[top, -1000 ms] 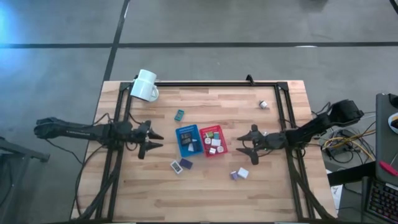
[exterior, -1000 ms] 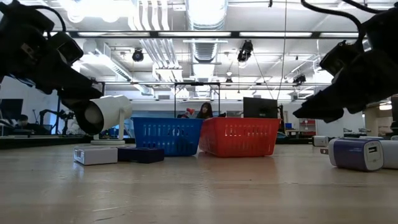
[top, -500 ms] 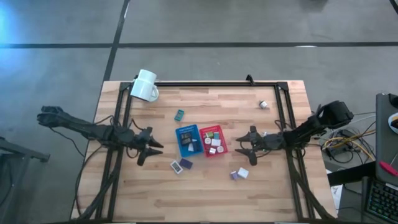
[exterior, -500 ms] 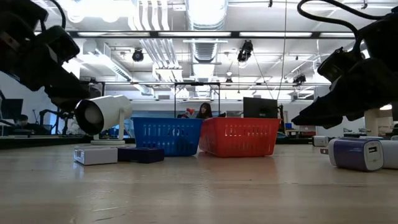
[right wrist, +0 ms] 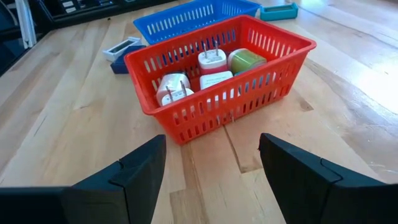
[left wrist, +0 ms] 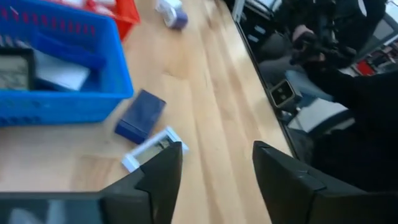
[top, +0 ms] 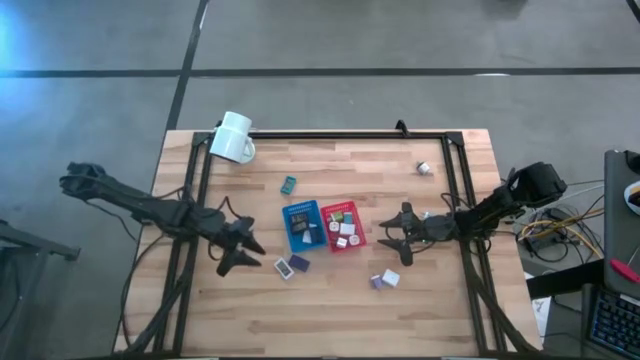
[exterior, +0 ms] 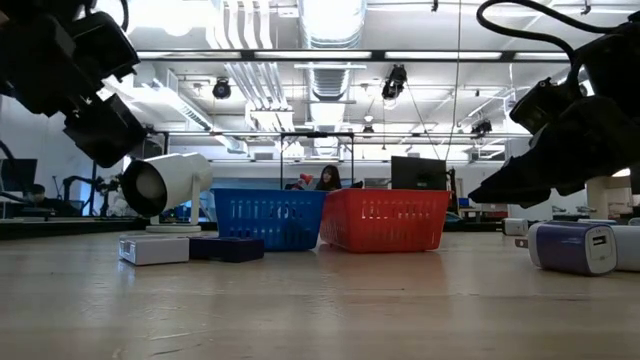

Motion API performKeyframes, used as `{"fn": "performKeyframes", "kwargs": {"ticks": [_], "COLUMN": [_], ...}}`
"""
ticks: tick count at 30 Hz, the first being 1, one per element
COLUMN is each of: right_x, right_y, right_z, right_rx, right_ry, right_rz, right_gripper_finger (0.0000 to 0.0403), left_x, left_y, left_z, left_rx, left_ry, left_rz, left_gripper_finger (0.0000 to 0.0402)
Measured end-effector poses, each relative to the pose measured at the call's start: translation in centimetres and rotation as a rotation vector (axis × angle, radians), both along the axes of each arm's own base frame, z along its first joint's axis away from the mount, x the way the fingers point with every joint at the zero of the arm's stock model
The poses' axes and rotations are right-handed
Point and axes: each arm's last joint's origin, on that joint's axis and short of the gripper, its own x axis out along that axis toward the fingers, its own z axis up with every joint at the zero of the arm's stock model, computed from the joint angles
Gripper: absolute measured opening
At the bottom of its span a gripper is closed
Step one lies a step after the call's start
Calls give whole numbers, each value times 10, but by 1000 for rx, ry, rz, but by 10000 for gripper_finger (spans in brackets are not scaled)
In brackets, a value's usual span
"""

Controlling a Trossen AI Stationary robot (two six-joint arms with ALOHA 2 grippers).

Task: Pick & Place Office items
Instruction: Put the white digital clock into the blue bin

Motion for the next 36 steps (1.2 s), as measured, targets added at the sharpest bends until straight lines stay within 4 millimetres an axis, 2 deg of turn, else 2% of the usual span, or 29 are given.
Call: {"fn": "performKeyframes", "kwargs": {"ticks": [6,12,28,36], "right_x": [0,0,1,1], "right_y": [0,0,0,0], "right_z": [0,0,1,1], "right_rx": [0,-3,-1,0], "right_ry": [0,1,-5,-4], "right_rz": [1,2,3,4], "right_gripper_finger": [249,244,235,235], "left_x": [12,26,60,76], "left_y": [-6,-11,-17,-20], "left_z": [4,12,37,27], "left_rx": [-54,-50,299,398], "left_ry": [68,137,449,591], "left_rz": [-57,-96,-149,-202], "left_gripper_finger": [238,244,243,243]}}
